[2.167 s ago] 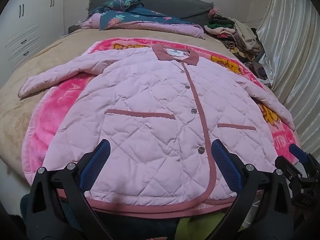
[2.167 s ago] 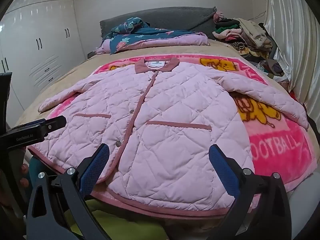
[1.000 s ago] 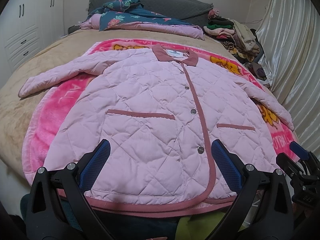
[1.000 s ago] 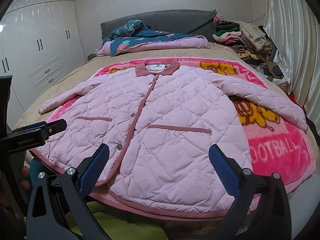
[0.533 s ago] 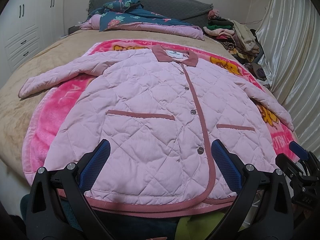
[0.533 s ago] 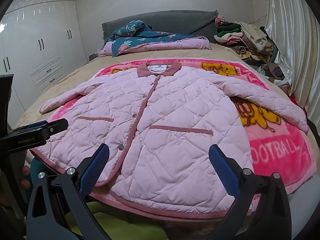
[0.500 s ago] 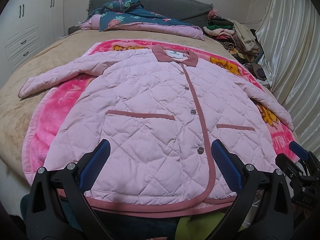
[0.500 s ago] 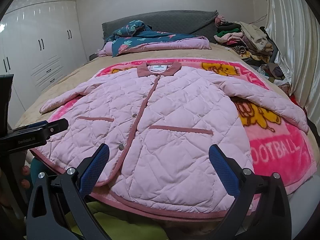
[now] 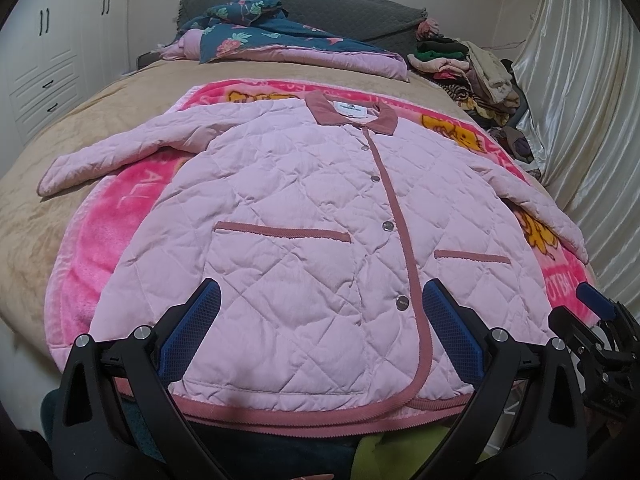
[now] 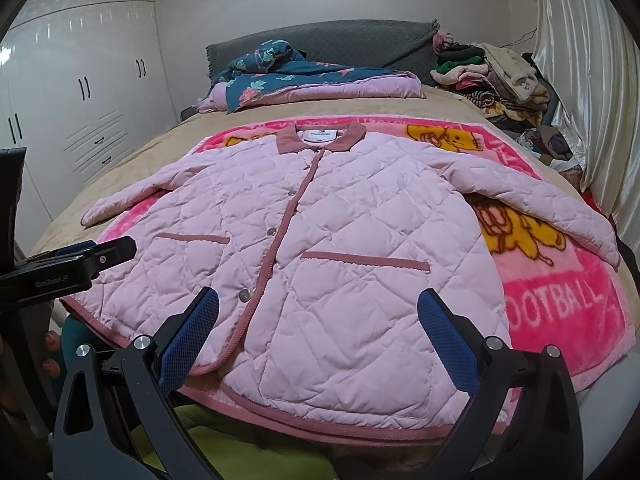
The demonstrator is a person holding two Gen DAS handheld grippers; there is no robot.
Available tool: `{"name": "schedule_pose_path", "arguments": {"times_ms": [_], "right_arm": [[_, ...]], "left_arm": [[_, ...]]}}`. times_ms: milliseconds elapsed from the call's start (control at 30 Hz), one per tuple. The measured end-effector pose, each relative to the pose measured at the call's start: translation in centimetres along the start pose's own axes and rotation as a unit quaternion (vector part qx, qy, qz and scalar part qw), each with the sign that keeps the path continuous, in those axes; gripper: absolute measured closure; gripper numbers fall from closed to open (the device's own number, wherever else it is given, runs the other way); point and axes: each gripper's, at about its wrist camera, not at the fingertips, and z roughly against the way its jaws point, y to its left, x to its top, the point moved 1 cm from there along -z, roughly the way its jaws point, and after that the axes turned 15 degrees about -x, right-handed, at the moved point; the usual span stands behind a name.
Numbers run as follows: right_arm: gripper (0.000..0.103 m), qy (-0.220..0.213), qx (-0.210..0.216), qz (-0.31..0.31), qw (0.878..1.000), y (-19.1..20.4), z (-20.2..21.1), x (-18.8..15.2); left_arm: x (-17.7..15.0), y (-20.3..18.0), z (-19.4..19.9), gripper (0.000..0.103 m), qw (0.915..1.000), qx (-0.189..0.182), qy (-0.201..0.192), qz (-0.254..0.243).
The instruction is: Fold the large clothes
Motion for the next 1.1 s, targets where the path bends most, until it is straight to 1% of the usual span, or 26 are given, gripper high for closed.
{"name": "schedule_pose_path", "arguments": {"times_ms": [200, 267, 433, 633, 867, 1100], "right_arm": [[0.004, 0.005, -0.001, -0.002, 1.000, 0.0, -0.7, 0.3], [0.004, 0.006, 0.000, -0.003, 1.000, 0.0, -0.8, 0.5], [0.004, 0.013, 0.000, -0.004, 1.000, 0.1, -2.0, 1.4], [0.004, 0.018, 0.000, -0.001, 1.000, 0.1, -3.4, 2.6], [0.004, 0.025, 0.003, -0.009, 1.000, -0.3, -5.3, 4.1], [0.004, 0.018, 0.000, -0.024, 1.000, -1.3, -6.9, 6.2]], "left_arm": [[0.8, 0.0, 0.0, 0.008, 1.0000, 0.003, 0.003, 0.002], [1.3, 0.5, -0.4, 0.008, 1.0000, 0.003, 0.006, 0.005], [1.4, 1.3, -1.5, 0.008, 0.9999, 0.004, 0.010, 0.008], [2.9, 1.3, -2.4, 0.008, 0.9999, 0.005, 0.009, 0.007], [4.4, 1.0, -4.0, 0.008, 0.9999, -0.003, 0.016, 0.004], [6.3, 0.7, -6.1, 0.008, 0.9997, -0.014, 0.021, 0.006]]}}
